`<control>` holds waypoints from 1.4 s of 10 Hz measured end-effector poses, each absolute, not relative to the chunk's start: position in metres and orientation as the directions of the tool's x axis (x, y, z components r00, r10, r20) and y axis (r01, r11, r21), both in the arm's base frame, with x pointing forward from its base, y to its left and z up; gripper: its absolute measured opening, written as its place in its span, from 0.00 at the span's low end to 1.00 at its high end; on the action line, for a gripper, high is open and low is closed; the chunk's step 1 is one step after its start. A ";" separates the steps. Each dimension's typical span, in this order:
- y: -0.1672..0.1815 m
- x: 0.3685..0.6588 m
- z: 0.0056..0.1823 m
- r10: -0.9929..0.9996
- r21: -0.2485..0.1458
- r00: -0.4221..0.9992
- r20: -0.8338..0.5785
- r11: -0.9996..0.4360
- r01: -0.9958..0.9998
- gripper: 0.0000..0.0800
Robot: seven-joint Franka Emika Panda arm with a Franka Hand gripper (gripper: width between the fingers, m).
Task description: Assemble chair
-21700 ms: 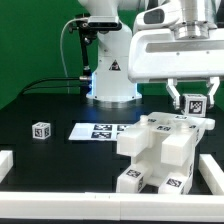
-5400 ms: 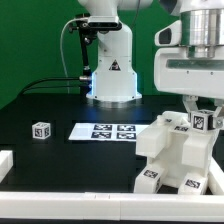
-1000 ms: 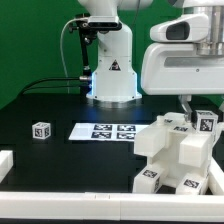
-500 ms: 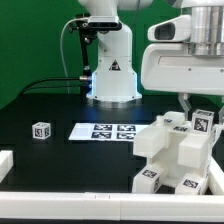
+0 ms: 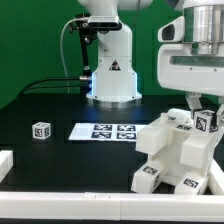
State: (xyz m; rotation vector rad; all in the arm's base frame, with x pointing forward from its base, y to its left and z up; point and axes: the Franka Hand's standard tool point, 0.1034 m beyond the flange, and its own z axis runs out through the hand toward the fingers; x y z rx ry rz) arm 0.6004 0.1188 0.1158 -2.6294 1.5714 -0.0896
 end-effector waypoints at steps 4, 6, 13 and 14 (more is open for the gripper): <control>0.118 0.600 0.115 -0.998 -0.105 -0.041 -0.052 0.046 -0.993 0.35; 0.120 0.602 0.115 -0.971 -0.134 -0.217 -0.097 0.229 -0.964 0.35; 0.120 0.602 0.114 -0.979 -0.138 -0.173 -0.103 0.186 -0.973 0.77; 0.115 0.603 0.115 -0.996 -0.146 0.052 -0.074 -0.040 -0.988 0.80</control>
Offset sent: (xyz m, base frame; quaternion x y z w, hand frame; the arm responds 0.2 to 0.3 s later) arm -0.0097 -0.0133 -0.0038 0.0308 0.0555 0.3712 0.9264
